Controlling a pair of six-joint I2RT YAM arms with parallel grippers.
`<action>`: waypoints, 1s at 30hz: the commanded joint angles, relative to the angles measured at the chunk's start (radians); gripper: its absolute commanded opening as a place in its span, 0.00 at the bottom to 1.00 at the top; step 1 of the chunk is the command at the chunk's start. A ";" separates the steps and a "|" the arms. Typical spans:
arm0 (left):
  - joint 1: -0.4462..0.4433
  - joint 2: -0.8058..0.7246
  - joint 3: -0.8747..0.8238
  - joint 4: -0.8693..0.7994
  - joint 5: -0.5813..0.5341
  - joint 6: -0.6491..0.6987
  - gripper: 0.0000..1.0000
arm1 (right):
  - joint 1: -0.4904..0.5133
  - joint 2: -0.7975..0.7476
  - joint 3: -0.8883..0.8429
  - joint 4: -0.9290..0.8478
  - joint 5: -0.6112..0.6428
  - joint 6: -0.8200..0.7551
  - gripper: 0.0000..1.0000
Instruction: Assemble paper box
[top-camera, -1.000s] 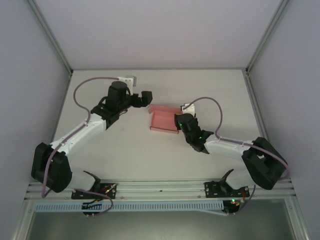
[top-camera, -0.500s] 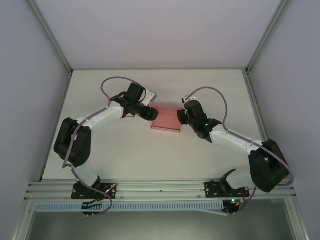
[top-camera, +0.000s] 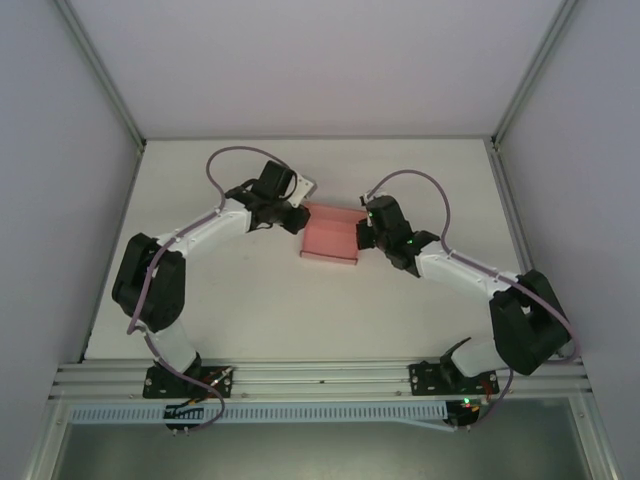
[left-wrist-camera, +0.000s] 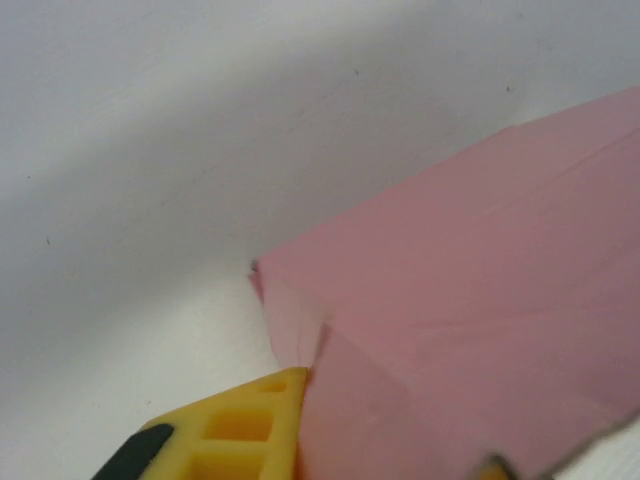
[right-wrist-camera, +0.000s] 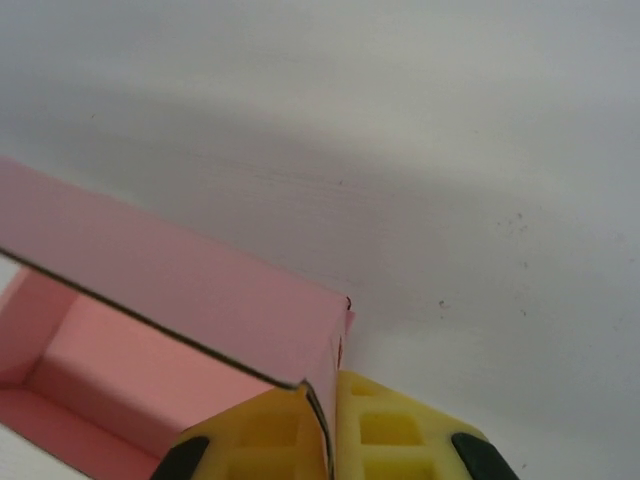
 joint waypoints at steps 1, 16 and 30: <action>-0.015 0.023 0.033 0.027 0.013 -0.011 0.07 | -0.006 0.031 0.037 -0.011 -0.041 0.002 0.00; -0.015 0.017 -0.037 0.252 0.148 -0.286 0.00 | 0.006 0.094 0.057 0.138 -0.092 0.223 0.00; -0.044 -0.026 -0.263 0.297 0.066 -0.259 0.02 | 0.091 0.030 -0.128 0.183 0.034 0.141 0.00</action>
